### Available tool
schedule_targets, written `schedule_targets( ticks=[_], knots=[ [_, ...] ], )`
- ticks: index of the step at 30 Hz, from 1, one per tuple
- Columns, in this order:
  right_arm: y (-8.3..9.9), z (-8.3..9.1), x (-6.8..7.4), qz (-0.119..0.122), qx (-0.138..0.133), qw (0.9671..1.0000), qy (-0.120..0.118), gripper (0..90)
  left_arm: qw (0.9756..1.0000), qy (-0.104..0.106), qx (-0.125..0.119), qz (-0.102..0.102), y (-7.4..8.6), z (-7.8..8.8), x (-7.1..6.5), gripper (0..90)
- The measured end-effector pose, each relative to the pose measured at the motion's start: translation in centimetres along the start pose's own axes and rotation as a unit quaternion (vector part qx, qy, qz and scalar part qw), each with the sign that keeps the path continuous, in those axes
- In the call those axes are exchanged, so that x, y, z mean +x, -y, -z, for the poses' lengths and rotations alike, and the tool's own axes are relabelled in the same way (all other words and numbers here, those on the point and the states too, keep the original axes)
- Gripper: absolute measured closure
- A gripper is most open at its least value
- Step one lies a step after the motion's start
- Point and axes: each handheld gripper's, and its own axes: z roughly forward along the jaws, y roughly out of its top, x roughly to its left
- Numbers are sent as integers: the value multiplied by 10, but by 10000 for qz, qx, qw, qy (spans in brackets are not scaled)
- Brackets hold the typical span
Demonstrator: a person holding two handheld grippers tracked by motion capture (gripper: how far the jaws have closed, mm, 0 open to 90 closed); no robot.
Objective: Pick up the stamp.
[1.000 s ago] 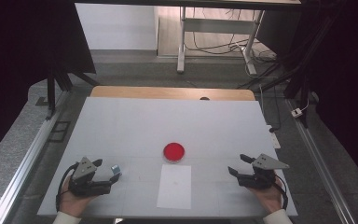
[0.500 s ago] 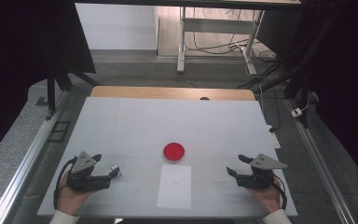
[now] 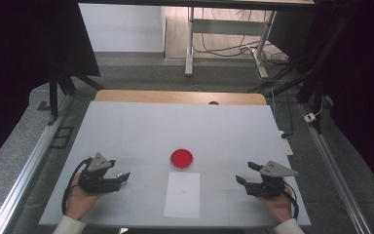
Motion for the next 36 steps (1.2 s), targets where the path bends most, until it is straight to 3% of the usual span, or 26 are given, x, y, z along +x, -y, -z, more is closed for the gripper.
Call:
schedule_targets(
  ticks=[16, 30, 36],
  knots=[
    [2, 1, -1, -28, 6, 10000, 35, 281, 9996, 91, 216, -152, 7, -6, 1, 581],
    [2, 1, -2, -29, 15, 10000, 27, 281, 9992, 170, 278, -248, 10, -6, 2, 741],
    [2, 1, -2, -25, 19, 10000, 34, 281, 9991, 186, 295, -256, 10, -5, 2, 753]
  ],
)
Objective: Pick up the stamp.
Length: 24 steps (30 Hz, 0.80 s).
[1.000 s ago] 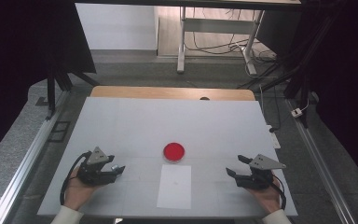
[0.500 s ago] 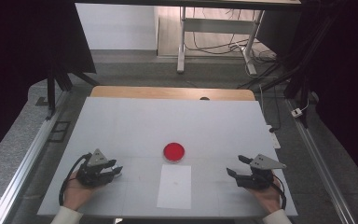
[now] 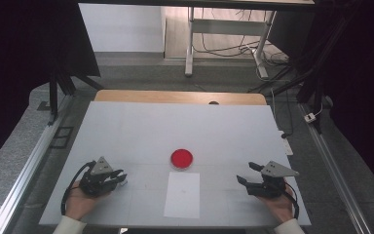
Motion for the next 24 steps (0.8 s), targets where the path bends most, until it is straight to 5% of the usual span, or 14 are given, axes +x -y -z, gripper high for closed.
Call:
schedule_targets(
  ticks=[24],
  knots=[
    [0, 1, 0, 6, -42, 10000, 16, 284, 9981, 41, -517, 340, -6, 8, 0, 756]
  ],
)
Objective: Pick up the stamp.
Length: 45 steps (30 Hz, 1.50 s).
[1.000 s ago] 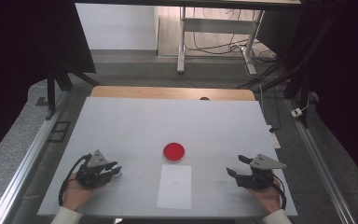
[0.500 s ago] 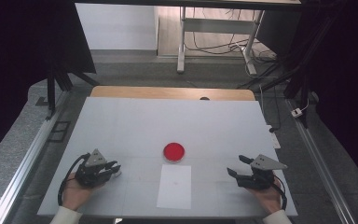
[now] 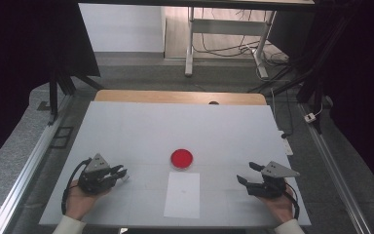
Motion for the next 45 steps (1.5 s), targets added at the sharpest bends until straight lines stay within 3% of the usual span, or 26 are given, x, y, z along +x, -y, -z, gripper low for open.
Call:
schedule_targets(
  ticks=[21, 45],
  knots=[
    [-2, 0, 1, 2, -60, 10000, 43, 286, 9986, 250, -436, 181, -21, -4, -9, 756],
    [-2, 0, 3, 35, -75, 10000, 48, 286, 9964, 511, -625, 238, -42, -15, -20, 755]
  ],
)
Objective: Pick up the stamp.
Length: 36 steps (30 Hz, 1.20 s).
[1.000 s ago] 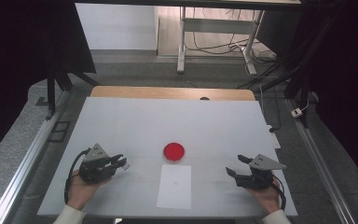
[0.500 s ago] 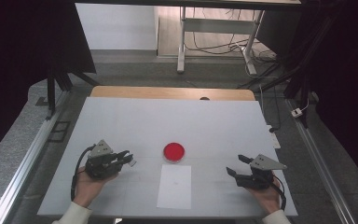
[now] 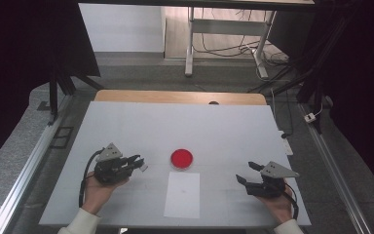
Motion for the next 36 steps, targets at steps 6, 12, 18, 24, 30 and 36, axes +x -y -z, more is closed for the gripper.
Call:
schedule_targets(
  ticks=[6, 12, 18, 24, 30, 36],
  knots=[
    [0, 0, 0, 14, -2, 10000, -3, 286, 10000, 30, -20, -37, -3, -4, -4, 756],
    [0, -1, 0, 13, -13, 10000, -6, 286, 9999, 81, -33, -63, -6, -7, -7, 755],
    [0, 0, 1, 14, -5, 10000, -5, 287, 9998, 156, -46, -73, -10, -11, -10, 755],
    [0, 0, 0, 27, 7, 10000, 18, 287, 9996, 224, -51, -134, -14, -15, -15, 755],
    [0, 0, 0, 24, -11, 10000, 24, 287, 9994, 305, -55, -168, -18, -20, -19, 755],
    [-1, 0, -1, -55, -32, 10000, 27, 287, 9990, 419, -72, -161, -23, -28, -21, 755]
  ],
)
